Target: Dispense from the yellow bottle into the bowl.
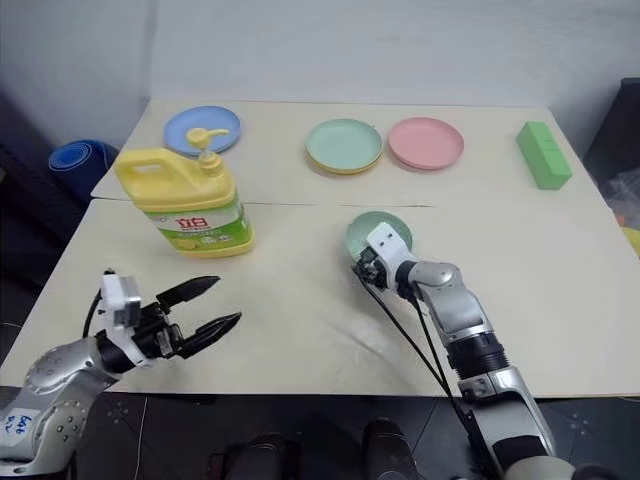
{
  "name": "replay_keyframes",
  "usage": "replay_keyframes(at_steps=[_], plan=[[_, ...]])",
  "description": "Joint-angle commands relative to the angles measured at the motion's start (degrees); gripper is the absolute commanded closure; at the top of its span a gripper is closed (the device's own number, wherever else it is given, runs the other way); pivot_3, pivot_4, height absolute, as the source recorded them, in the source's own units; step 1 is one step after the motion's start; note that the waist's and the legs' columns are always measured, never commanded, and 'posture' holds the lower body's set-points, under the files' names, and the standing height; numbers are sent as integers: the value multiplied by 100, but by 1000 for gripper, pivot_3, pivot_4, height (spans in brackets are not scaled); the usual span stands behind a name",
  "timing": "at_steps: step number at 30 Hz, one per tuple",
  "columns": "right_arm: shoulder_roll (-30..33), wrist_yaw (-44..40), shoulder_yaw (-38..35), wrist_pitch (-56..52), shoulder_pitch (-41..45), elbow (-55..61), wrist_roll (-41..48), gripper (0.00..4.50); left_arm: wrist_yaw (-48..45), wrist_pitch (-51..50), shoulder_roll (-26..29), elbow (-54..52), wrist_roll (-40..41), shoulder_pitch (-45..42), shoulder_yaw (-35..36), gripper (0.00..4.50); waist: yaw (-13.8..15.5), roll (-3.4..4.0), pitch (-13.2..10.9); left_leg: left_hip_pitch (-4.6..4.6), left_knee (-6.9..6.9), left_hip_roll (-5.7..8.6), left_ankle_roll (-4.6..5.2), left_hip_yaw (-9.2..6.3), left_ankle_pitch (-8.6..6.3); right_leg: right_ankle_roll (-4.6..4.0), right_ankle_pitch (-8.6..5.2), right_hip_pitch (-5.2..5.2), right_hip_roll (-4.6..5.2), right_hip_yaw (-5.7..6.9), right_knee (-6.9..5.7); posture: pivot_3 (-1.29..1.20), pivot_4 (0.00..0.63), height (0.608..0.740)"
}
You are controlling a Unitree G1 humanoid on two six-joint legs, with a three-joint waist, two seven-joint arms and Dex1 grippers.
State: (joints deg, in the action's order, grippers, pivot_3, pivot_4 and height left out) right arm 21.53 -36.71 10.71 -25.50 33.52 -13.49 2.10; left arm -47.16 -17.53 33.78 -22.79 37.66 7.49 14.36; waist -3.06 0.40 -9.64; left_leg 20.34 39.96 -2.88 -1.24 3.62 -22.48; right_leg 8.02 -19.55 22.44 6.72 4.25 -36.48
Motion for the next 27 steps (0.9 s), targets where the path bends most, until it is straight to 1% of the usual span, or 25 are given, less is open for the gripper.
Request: replay_keyframes(at_steps=[1, 4, 10, 13, 18, 20, 22, 23, 27], plan=[[57, 23, -157, 611, -148, 337, 7, 811, -57, 117, 17, -215, -53, -15, -18, 0, -3, 0, 0, 0, 0, 0, 0, 0, 0, 0, 0, 0, 0, 0, 0, 0, 150, 740], [68, -18, -152, 669, -331, 454, 47, 811, -85, 138, 12, -186, -80, -13, -43, 0, -9, 0, 0, 0, -1, 0, 0, 1, 0, 0, 0, 1, 0, 0, 1, 0, 150, 740], [-138, 284, -66, 1110, -311, -70, -166, 811, -89, 138, -5, -164, -114, -67, -101, 0, -9, 0, 0, 0, 0, 0, 0, 2, 0, 0, 0, 0, 0, 0, 0, 0, 150, 740], [-291, 477, -18, 1268, -190, -405, -302, 1418, -101, 108, 20, -157, -82, -85, -82, 0, -21, 0, 0, 0, 0, 0, 0, 1, 0, 0, 0, 1, 0, 0, 0, 0, 150, 740], [-435, 566, -5, 1379, -21, -636, -395, 3055, -56, 71, 61, -179, -21, -182, 16, 0, -16, 0, 0, 0, 1, 0, 0, 0, 0, 0, 0, 0, 0, 0, -1, 0, 150, 740], [-434, 548, 3, 1467, 30, -622, -434, 3779, -50, 55, 66, -192, -13, -178, 36, 0, -24, 0, 0, 0, 1, -1, -1, 0, 1, 0, 0, 0, 0, 0, -1, 0, 150, 740], [-416, 506, 5, 1510, 57, -610, -458, 4372, -50, 65, 56, -199, -27, -139, 50, 0, -31, -2, 1, -1, 1, -1, -1, -1, 1, 0, 0, 0, 0, 0, -2, 0, 150, 740], [-398, 485, 12, 1542, 72, -605, -473, 4474, -40, 76, 47, -202, -40, -113, 57, 0, -33, -2, 1, -2, 2, -1, -1, -1, 1, 0, 0, -1, 0, 0, -2, 0, 150, 740], [-293, 174, 54, 1528, 158, -447, -411, 4474, 81, 31, -12, -282, 63, -62, 137, 0, -35, 0, 0, -1, -1, -2, -1, -1, 1, 0, 0, 2, -1, 0, -3, 0, 150, 740]])
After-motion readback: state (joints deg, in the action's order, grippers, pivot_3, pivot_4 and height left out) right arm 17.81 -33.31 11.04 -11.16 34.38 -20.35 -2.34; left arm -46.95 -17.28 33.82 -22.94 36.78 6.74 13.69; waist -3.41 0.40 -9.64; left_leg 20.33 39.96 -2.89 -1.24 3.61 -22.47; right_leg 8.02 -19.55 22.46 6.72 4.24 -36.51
